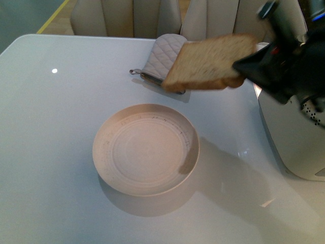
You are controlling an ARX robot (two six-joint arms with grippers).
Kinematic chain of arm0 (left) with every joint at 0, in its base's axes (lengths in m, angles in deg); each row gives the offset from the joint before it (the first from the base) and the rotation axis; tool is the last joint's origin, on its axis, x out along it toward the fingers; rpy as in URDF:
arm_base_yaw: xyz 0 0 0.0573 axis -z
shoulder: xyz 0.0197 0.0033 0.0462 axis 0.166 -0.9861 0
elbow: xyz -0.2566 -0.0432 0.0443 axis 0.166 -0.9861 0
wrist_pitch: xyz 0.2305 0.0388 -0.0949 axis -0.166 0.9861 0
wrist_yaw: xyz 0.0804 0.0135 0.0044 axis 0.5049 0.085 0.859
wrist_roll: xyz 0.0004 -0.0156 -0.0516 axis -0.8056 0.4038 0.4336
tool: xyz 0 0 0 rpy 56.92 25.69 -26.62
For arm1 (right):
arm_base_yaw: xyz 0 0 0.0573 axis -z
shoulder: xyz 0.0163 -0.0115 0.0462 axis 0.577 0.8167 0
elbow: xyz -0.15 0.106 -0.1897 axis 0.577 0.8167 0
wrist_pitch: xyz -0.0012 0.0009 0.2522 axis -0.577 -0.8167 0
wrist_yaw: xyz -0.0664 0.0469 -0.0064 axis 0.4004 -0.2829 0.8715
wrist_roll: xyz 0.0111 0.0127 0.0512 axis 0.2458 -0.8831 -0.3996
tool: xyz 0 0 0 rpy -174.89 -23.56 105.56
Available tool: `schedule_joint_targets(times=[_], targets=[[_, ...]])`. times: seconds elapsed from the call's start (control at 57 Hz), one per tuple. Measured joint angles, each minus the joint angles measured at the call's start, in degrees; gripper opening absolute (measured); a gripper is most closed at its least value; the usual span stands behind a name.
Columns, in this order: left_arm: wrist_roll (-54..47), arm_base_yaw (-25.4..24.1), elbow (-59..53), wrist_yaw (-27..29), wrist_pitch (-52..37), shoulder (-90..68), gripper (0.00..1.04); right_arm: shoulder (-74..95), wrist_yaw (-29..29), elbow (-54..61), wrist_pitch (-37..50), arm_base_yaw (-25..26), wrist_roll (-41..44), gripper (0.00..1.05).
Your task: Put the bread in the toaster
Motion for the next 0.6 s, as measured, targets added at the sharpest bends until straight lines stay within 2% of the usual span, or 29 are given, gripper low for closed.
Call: schedule_joint_targets(times=[0.07, 0.14, 0.351, 0.456, 0.596], targets=[[0.0, 0.0, 0.0, 0.0, 0.0, 0.0, 0.97, -8.55, 2.43, 0.35, -6.25, 2.69, 5.03, 0.03], [0.0, 0.0, 0.0, 0.0, 0.0, 0.02, 0.97, -17.97, 4.48, -0.87, -14.86, 6.36, 13.64, 0.03], [0.0, 0.0, 0.0, 0.0, 0.0, 0.0, 0.97, -26.14, 8.68, -10.97, -30.49, 12.85, 33.44, 0.03], [0.0, 0.0, 0.0, 0.0, 0.0, 0.0, 0.97, -25.99, 9.2, -15.15, -36.74, 14.1, 40.83, 0.03], [0.0, 0.0, 0.0, 0.02, 0.0, 0.02, 0.97, -24.9, 13.03, -17.44, -43.56, 14.32, 49.07, 0.03]])
